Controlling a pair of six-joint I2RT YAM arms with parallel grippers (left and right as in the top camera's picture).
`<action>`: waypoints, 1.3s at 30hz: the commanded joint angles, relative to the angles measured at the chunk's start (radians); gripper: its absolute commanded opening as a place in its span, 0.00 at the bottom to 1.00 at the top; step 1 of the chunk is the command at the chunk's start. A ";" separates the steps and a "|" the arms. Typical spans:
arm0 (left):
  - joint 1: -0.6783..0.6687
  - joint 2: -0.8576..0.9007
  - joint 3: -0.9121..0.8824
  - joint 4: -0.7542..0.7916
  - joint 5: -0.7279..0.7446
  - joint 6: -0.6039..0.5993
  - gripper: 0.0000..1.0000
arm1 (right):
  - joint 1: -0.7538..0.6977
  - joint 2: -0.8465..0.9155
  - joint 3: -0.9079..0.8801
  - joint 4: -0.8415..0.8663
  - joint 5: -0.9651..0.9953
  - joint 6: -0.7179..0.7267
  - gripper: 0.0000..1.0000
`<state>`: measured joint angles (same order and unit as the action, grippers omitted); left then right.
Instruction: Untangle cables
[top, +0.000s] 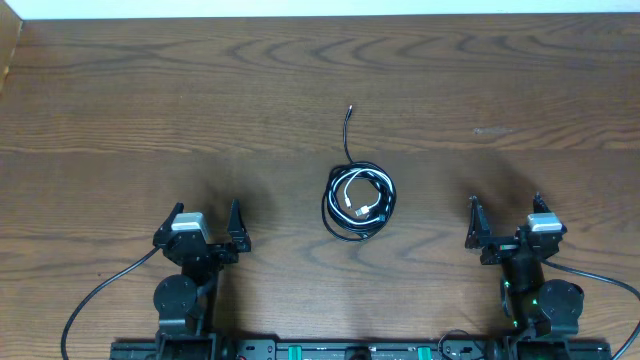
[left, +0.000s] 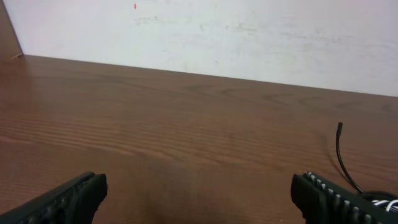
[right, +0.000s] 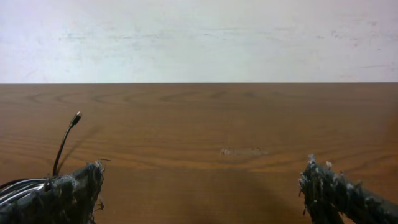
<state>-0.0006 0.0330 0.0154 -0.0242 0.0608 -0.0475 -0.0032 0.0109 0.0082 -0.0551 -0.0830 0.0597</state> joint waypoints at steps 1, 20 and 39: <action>0.004 0.004 -0.011 -0.043 -0.002 0.013 1.00 | 0.005 -0.004 -0.003 -0.008 -0.005 0.006 0.99; 0.004 0.004 -0.011 -0.044 -0.114 0.018 1.00 | 0.005 0.048 -0.002 -0.012 -0.063 0.007 0.99; 0.004 0.040 0.089 -0.049 0.041 0.001 1.00 | 0.005 0.418 0.307 -0.121 -0.250 0.006 0.99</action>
<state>-0.0006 0.0429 0.0353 -0.0494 0.0719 -0.0479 -0.0032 0.3866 0.2413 -0.1463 -0.3092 0.0601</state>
